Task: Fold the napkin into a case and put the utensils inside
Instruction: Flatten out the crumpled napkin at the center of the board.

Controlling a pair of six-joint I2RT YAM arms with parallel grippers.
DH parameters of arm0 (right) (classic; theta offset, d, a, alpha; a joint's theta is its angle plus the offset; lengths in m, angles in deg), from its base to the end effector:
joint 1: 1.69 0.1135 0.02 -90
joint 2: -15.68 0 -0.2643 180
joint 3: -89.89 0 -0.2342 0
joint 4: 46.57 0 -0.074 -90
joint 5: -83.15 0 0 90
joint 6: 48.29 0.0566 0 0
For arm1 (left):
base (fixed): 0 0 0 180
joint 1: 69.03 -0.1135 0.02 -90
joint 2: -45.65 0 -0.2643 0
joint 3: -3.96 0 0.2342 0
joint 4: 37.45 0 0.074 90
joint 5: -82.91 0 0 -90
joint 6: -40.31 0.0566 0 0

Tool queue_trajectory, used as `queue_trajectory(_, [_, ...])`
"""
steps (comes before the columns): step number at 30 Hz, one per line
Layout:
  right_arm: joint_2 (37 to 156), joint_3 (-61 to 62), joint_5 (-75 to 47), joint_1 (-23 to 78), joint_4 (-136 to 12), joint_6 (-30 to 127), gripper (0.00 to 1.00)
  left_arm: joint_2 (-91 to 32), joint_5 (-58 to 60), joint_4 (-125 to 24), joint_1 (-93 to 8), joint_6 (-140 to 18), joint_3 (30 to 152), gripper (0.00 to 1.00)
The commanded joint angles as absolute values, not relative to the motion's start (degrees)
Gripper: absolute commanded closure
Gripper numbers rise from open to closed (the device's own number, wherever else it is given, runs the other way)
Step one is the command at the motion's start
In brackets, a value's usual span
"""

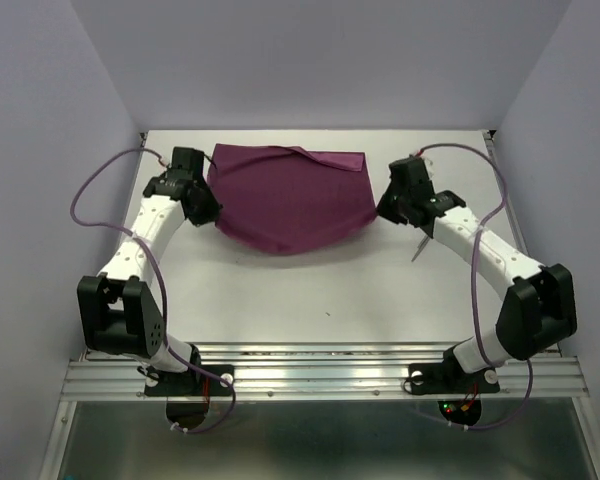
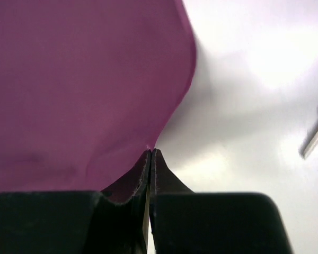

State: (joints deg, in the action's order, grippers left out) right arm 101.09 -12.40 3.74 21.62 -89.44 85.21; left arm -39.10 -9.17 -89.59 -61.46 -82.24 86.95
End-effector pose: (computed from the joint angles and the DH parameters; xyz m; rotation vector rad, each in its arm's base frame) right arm 0.2918 0.1144 0.2454 0.5103 2.4015 0.2943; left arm 0.3044 -0.0384 0.2640 -0.5612 2.4643 -0.2394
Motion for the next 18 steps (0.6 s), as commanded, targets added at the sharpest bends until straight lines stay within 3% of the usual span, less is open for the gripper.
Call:
queue_trajectory(1, [97.0, 1.6, 12.7, 21.8, -88.7, 77.8, 0.99, -34.6, -8.1, -89.3, -62.0, -78.0, 102.2, 1.00])
queue_trajectory(11, [94.0, 22.7, 17.7, 21.8, -86.4, 68.0, 0.99, -34.2, -8.1, -87.3, -63.3, -72.1, 129.1, 1.00])
queue_trajectory(18, [89.7, 30.3, 16.2, 21.8, -86.1, 64.3, 0.99, -29.9, -7.3, -82.9, -63.7, -71.3, 137.1, 1.00])
